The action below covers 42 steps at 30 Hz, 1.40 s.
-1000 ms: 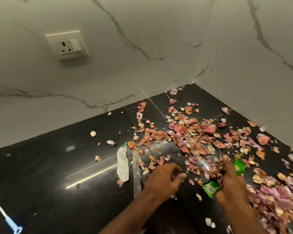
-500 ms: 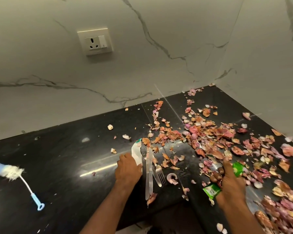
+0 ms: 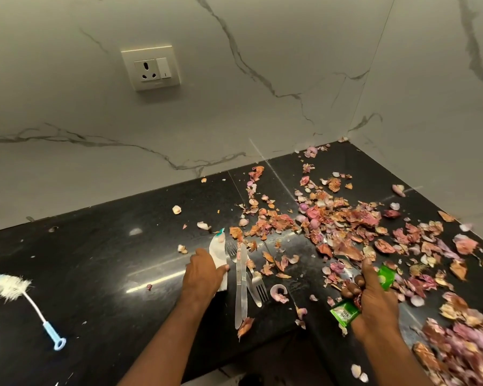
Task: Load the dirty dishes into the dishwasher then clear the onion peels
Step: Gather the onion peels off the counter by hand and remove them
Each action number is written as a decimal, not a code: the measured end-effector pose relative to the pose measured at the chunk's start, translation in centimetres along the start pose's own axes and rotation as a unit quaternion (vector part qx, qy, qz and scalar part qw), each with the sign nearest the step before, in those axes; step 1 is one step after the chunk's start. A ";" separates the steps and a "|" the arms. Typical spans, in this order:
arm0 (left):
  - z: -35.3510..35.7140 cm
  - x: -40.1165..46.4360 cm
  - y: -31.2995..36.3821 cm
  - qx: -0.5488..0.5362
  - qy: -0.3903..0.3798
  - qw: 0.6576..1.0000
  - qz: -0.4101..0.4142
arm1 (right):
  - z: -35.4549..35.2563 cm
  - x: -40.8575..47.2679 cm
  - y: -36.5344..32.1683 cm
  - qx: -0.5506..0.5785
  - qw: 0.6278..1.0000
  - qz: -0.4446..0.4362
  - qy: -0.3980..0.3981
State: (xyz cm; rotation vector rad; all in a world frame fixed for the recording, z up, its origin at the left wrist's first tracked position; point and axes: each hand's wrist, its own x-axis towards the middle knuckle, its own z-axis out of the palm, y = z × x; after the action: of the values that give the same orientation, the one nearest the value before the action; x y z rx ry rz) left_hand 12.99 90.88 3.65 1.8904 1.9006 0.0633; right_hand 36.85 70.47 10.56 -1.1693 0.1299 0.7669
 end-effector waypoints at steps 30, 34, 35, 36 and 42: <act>1.3 -2.9 4.5 0.025 -0.034 0.998 0.037 | -0.3 0.4 1.2 -0.063 0.998 -0.004 -0.031; 1.5 -1.7 4.7 0.047 -0.044 0.997 0.032 | 0.0 0.4 1.5 -0.066 0.997 -0.009 -0.028; 1.5 -1.6 4.8 0.051 -0.047 0.997 0.035 | 0.0 0.4 1.5 -0.064 0.998 -0.010 -0.028; 1.4 -1.5 4.8 0.050 -0.048 0.997 0.041 | 0.1 0.4 1.4 -0.062 0.998 -0.010 -0.027; 0.8 -2.3 5.5 0.060 -0.062 0.995 0.054 | 0.0 0.4 1.4 -0.049 0.998 -0.019 -0.021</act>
State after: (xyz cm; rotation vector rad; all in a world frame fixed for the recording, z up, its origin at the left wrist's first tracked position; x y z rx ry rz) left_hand 18.35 88.79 5.44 2.0266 1.7532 -0.1350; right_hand 36.25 70.92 9.30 -1.2449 0.0339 0.7705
